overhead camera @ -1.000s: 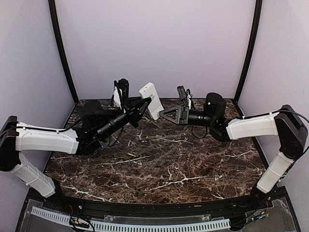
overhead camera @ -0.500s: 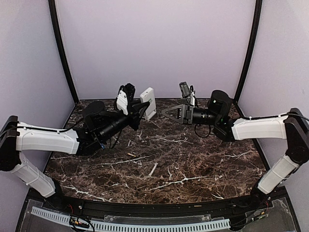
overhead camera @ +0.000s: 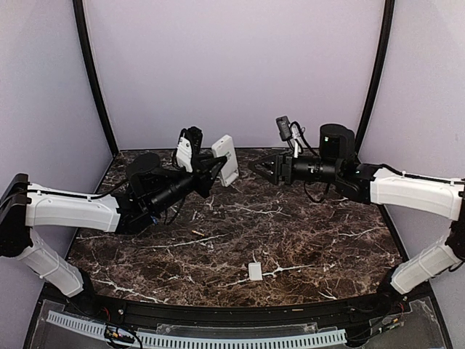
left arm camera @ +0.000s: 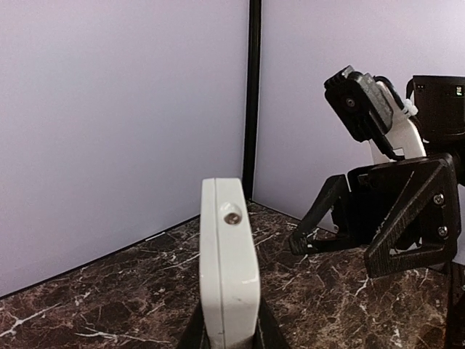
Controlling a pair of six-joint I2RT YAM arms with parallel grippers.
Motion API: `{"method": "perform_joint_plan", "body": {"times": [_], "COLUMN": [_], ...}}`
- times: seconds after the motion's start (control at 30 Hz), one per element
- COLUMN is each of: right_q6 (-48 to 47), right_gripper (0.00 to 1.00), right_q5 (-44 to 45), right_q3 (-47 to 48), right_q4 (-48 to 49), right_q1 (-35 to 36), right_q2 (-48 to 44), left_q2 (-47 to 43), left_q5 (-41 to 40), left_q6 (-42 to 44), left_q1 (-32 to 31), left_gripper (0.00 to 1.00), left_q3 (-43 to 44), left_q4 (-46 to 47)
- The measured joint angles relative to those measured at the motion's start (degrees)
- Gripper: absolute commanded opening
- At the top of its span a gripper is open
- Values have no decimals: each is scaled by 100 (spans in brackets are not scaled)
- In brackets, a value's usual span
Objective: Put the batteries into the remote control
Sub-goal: Pass from the left arm to the right
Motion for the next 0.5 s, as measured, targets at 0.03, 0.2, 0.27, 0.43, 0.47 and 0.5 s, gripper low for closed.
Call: {"method": "perform_joint_plan", "body": {"times": [0.03,0.2,0.27,0.43,0.47,0.5], "right_q6": [-345,-1613,-2009,-2559,-2658,-2715], "right_gripper": [78,99,99,97,96,95], "right_q5": [275,1364,1720,2374,2520,2618], "right_q3": [90,376,485,852,940,994], "right_q4": [-184,-468,-485,-481,-487,-481], "right_q1": [109,868,1095,1239,1250,1266], "right_q2": [-101,-208,-131,308,433,518], "left_q2": [-20,-131,-155,-162,-162,-162], "left_q5": [61,258,289,376,391,404], "left_q6": [-170,-957,-1193,-1561,-1613,-1661], "left_q1": [0,0,0,0,0,0], "left_gripper": [0,0,0,0,0,0], "left_q3": [0,9,17,20,20,20], "left_q4": [2,105,170,201,205,210]}}
